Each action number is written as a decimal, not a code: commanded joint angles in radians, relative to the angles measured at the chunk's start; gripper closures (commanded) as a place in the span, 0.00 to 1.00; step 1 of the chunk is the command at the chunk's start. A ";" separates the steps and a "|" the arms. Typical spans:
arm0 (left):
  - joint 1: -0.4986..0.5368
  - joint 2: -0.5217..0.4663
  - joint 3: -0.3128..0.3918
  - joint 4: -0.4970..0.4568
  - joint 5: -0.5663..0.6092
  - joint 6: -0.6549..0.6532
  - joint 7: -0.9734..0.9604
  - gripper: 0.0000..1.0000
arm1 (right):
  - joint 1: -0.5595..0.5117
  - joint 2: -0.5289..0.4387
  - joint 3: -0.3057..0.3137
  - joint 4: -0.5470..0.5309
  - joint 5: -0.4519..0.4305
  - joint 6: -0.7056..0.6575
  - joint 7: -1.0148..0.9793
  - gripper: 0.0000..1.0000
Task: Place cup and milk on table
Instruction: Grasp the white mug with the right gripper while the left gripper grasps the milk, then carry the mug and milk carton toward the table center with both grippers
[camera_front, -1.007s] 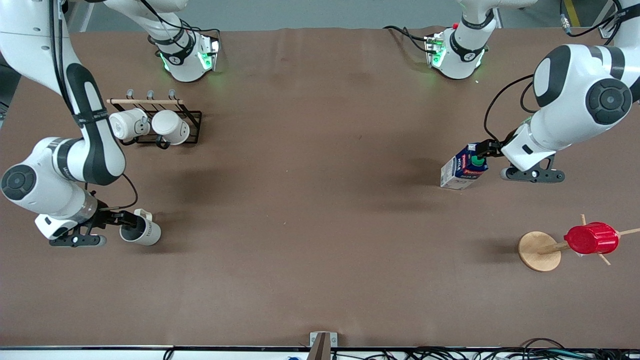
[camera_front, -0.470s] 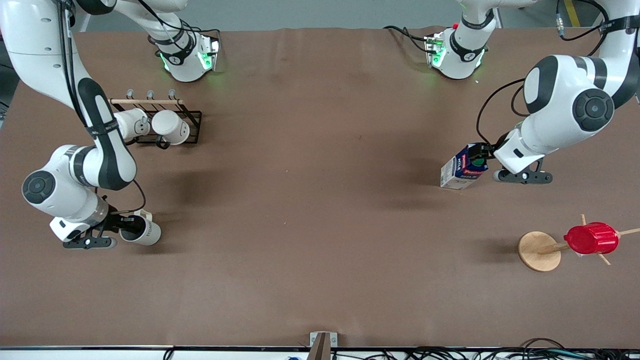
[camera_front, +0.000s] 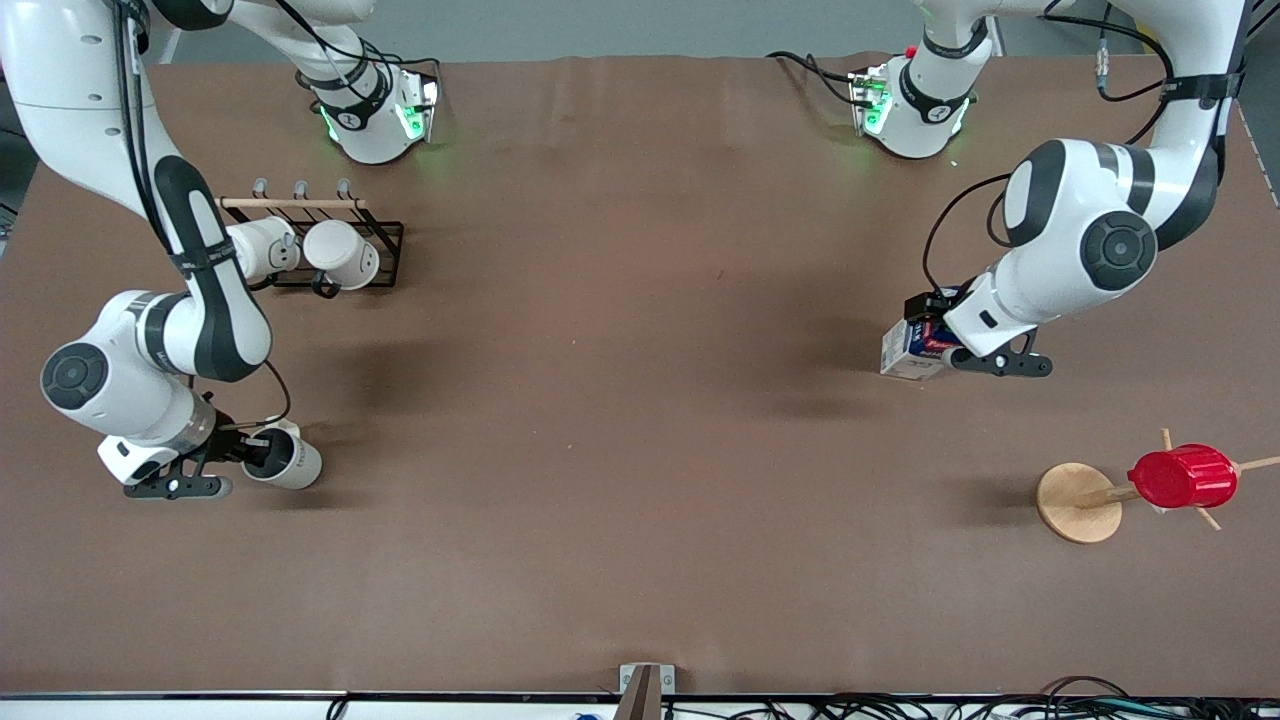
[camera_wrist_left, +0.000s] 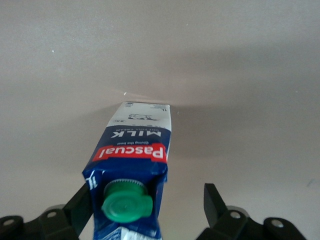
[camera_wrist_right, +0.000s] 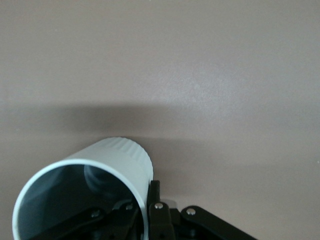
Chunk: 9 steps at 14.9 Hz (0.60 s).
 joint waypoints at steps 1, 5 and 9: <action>0.001 -0.002 0.000 -0.023 0.047 0.026 -0.011 0.04 | 0.019 -0.056 0.019 0.136 0.002 -0.258 0.029 1.00; 0.003 0.001 0.000 -0.024 0.062 0.026 -0.011 0.12 | 0.092 -0.079 0.140 0.245 -0.004 -0.443 0.364 1.00; 0.006 0.001 0.000 -0.008 0.062 0.029 -0.008 0.70 | 0.203 -0.072 0.281 0.247 -0.094 -0.428 0.781 1.00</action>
